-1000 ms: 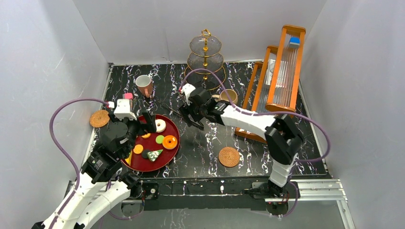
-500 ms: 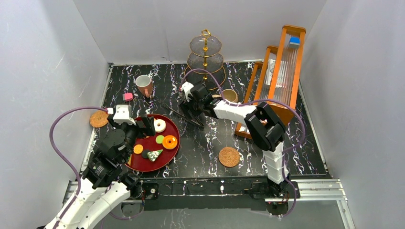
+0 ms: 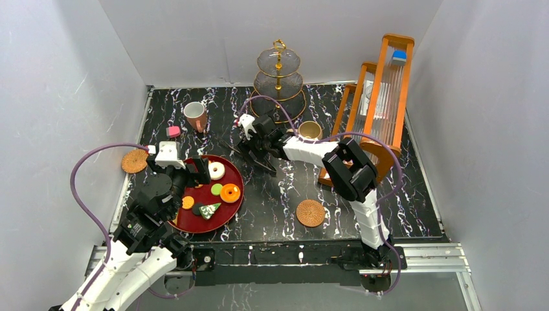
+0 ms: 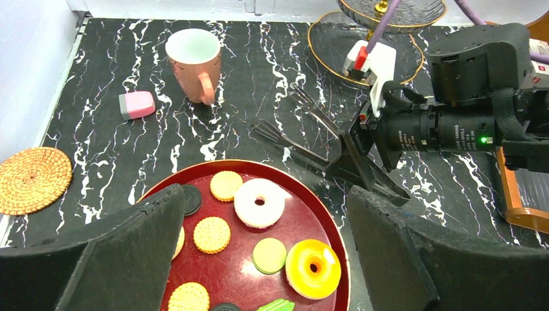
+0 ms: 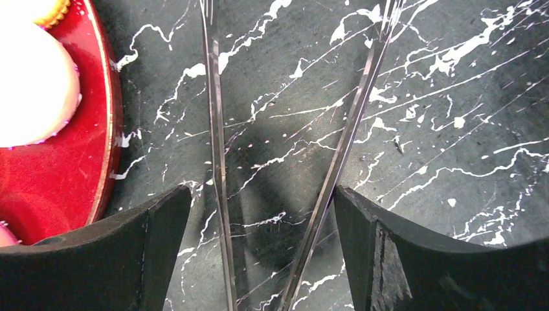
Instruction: Serve the afternoon tea
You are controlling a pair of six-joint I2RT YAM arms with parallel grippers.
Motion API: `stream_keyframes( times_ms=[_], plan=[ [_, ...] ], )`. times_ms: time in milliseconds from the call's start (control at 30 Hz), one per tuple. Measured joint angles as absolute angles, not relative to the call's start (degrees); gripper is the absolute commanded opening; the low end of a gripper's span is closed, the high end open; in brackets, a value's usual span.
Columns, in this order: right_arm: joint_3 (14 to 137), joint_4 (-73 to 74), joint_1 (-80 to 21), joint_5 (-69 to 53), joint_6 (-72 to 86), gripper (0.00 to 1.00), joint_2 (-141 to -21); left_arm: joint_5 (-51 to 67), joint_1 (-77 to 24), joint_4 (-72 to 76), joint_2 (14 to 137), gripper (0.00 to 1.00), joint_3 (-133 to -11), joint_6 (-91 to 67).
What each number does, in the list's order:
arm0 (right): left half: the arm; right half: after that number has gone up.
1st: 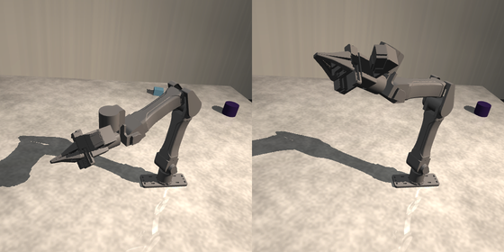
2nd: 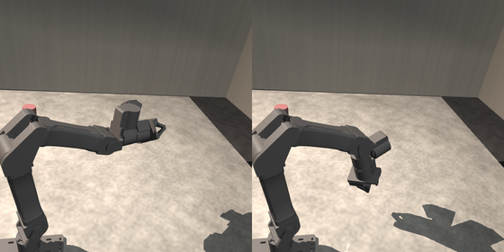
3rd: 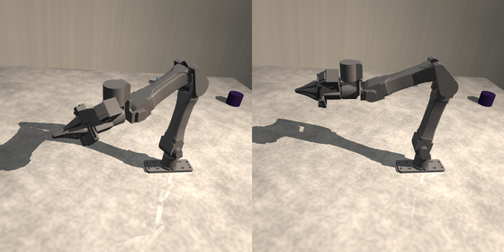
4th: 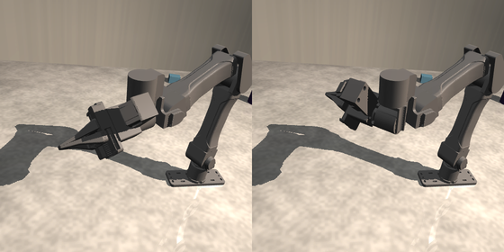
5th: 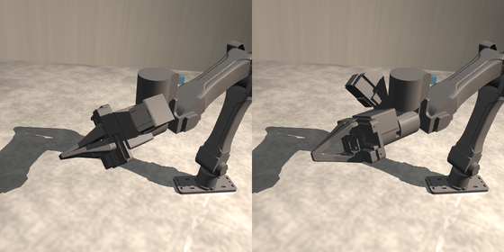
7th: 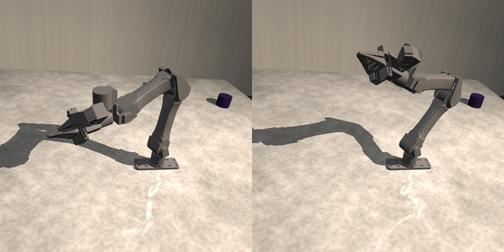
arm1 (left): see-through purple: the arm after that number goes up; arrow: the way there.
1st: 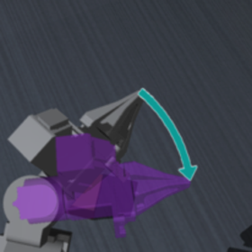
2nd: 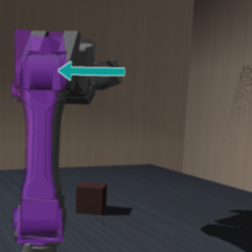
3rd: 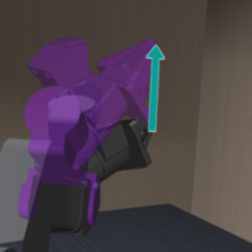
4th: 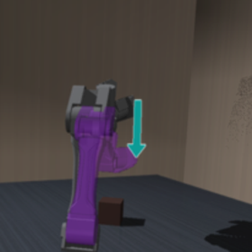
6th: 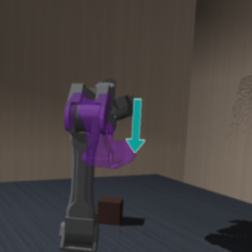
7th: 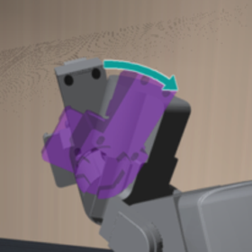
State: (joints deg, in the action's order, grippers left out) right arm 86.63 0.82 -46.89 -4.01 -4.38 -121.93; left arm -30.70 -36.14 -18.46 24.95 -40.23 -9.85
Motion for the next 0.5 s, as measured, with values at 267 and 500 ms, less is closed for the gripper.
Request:
stream_keyframes(
  times_ms=[267, 500],
  plan=[
    [86.94, 0.47, -46.92, -3.09, -4.89, 0.81, -124.62, -30.68, -36.14, -18.44, 24.86, 0.92, -40.18, -9.80],
    [86.96, -0.27, -47.66, -0.86, -5.82, 0.79, -124.88, -30.68, -36.14, -18.44, 24.88, 0.92, -40.12, -9.58]
  ],
)
